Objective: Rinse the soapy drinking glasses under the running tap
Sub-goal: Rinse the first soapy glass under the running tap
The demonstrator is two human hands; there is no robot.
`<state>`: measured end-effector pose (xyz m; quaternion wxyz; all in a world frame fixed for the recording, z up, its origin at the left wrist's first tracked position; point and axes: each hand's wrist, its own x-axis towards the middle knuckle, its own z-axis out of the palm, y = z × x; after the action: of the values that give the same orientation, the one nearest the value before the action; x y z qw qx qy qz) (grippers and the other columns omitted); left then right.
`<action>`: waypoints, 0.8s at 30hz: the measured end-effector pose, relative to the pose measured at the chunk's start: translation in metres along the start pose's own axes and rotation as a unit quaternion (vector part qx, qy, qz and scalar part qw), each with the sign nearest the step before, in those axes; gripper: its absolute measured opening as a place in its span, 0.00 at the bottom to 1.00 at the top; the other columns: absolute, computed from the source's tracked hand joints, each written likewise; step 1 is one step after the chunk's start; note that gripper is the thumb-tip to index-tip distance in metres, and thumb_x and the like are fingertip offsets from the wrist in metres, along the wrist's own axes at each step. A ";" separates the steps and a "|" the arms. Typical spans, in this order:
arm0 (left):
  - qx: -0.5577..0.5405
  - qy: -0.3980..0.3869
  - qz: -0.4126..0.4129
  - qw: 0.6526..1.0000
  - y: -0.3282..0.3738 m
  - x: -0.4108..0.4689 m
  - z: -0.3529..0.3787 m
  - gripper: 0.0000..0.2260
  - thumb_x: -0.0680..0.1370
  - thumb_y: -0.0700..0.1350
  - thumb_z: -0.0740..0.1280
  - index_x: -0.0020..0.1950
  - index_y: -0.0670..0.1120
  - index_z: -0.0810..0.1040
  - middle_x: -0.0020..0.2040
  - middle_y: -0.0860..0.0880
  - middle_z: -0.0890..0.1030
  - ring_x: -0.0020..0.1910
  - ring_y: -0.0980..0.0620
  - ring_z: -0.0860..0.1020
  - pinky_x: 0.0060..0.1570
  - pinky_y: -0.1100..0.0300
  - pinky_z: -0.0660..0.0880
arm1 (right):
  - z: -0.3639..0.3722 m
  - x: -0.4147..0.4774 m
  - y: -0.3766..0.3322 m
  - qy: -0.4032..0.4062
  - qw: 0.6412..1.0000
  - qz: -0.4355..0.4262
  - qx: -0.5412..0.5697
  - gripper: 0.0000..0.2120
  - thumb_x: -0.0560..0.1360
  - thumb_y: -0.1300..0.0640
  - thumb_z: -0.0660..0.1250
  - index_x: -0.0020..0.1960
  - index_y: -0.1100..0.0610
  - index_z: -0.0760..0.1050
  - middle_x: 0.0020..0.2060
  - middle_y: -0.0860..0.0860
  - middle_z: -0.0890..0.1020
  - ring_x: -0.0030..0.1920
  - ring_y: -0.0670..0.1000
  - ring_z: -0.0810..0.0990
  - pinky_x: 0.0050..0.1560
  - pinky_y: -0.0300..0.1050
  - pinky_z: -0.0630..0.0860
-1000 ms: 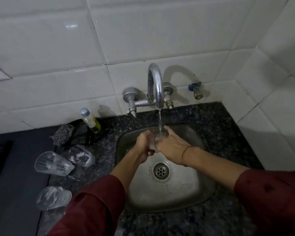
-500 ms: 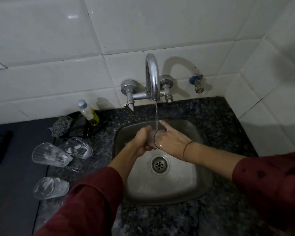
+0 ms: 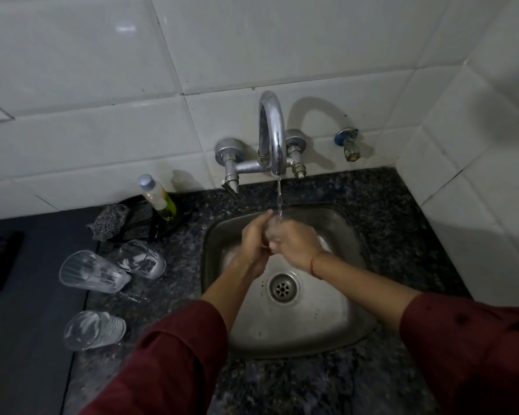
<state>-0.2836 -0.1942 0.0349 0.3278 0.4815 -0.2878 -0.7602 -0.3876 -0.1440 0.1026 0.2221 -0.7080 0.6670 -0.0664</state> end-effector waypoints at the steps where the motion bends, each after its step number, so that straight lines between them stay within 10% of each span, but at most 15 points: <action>1: -0.013 0.006 0.012 1.000 -0.003 0.002 -0.001 0.13 0.81 0.49 0.64 0.44 0.43 0.82 0.36 0.46 0.80 0.27 0.52 0.75 0.22 0.63 0.67 | -0.004 0.002 -0.002 -0.009 0.998 0.009 0.069 0.04 0.77 0.60 0.68 0.49 0.57 0.81 0.51 0.53 0.83 0.54 0.54 0.81 0.57 0.50 0.75; 7: 0.073 -0.057 -0.075 0.993 0.014 -0.003 -0.011 0.18 0.83 0.48 0.54 0.44 0.42 0.78 0.30 0.47 0.77 0.21 0.53 0.71 0.17 0.66 0.58 | -0.006 -0.007 -0.004 -0.043 0.977 -0.099 -0.182 0.11 0.78 0.62 0.62 0.58 0.54 0.76 0.56 0.52 0.81 0.59 0.55 0.78 0.63 0.51 0.67; 9: 0.042 -0.003 -0.014 0.999 0.009 -0.006 -0.001 0.16 0.83 0.47 0.55 0.40 0.44 0.76 0.31 0.47 0.75 0.24 0.54 0.70 0.21 0.63 0.60 | -0.006 0.000 -0.010 -0.028 0.997 0.021 0.067 0.05 0.78 0.58 0.65 0.48 0.53 0.79 0.46 0.52 0.83 0.51 0.55 0.82 0.54 0.51 0.75; 12: 0.023 0.060 0.065 0.996 -0.001 -0.002 0.007 0.14 0.81 0.45 0.57 0.38 0.42 0.74 0.30 0.45 0.72 0.24 0.52 0.70 0.22 0.62 0.63 | -0.012 0.015 -0.018 0.004 0.889 0.194 0.414 0.09 0.77 0.60 0.66 0.38 0.59 0.77 0.32 0.54 0.79 0.37 0.54 0.80 0.39 0.50 0.78; 15: 0.051 -0.002 0.008 0.999 0.015 0.003 0.002 0.15 0.82 0.47 0.55 0.40 0.44 0.74 0.30 0.46 0.70 0.21 0.54 0.66 0.17 0.65 0.59 | -0.017 0.009 -0.006 -0.027 0.999 -0.022 0.037 0.05 0.77 0.61 0.65 0.46 0.57 0.80 0.47 0.54 0.82 0.51 0.54 0.80 0.57 0.52 0.75; 18: 0.178 -0.091 -0.104 0.974 0.031 -0.003 -0.007 0.17 0.83 0.49 0.54 0.41 0.45 0.77 0.26 0.49 0.73 0.18 0.55 0.66 0.17 0.67 0.55 | -0.023 -0.006 0.007 -0.064 0.961 -0.157 -0.217 0.12 0.77 0.65 0.60 0.56 0.55 0.76 0.57 0.53 0.78 0.61 0.54 0.75 0.65 0.49 0.65; 22: 0.135 -0.054 -0.036 0.989 0.016 0.000 -0.006 0.17 0.84 0.49 0.55 0.38 0.46 0.74 0.29 0.48 0.72 0.23 0.54 0.67 0.21 0.63 0.59 | -0.008 -0.006 -0.013 -0.032 0.997 0.015 0.068 0.08 0.77 0.55 0.65 0.39 0.48 0.75 0.47 0.53 0.80 0.52 0.55 0.79 0.61 0.56 0.72; 24: 0.114 0.004 -0.003 0.993 0.007 0.006 -0.007 0.16 0.82 0.49 0.57 0.39 0.45 0.74 0.31 0.46 0.72 0.24 0.53 0.67 0.21 0.63 0.59 | -0.004 0.008 -0.016 -0.025 0.952 0.119 0.281 0.11 0.74 0.54 0.65 0.33 0.50 0.72 0.42 0.55 0.80 0.51 0.59 0.81 0.59 0.62 0.75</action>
<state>-0.2775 -0.2044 0.0344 0.2694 0.5199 -0.3699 -0.7213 -0.3733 -0.1528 0.1107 0.4348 -0.5343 0.6949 -0.2062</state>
